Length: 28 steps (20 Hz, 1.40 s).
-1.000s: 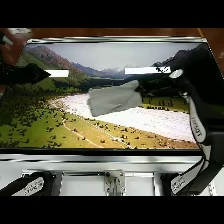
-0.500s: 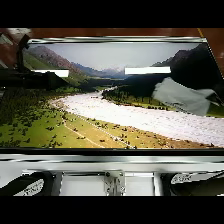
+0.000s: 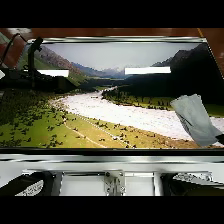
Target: Fold the shirts.
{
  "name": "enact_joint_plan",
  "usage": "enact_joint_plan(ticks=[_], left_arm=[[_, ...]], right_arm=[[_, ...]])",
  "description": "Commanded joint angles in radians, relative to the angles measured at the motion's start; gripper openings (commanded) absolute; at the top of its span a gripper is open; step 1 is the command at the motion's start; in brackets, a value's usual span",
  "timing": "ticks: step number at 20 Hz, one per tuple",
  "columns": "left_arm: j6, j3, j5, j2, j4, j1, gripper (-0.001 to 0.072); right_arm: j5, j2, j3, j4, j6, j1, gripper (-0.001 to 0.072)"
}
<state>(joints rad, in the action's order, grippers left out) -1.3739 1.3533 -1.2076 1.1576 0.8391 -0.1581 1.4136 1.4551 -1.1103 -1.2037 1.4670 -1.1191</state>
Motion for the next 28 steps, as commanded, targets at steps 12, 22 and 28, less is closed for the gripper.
enact_joint_plan(ticks=[12,22,28], left_arm=[[0.004,0.000,0.026,0.000,0.000,-0.035,0.0038],[-0.120,0.029,0.136,0.032,0.273,-0.044,0.0035],[-0.312,0.304,-0.309,0.262,0.766,-0.199,0.0605]], right_arm=[[-0.109,-0.294,0.404,-0.312,0.107,-0.039,0.0481],[-0.274,-0.370,-0.270,-0.180,0.033,0.167,0.0616],[-0.127,-0.282,-0.311,-0.293,0.037,0.893,0.0698]])
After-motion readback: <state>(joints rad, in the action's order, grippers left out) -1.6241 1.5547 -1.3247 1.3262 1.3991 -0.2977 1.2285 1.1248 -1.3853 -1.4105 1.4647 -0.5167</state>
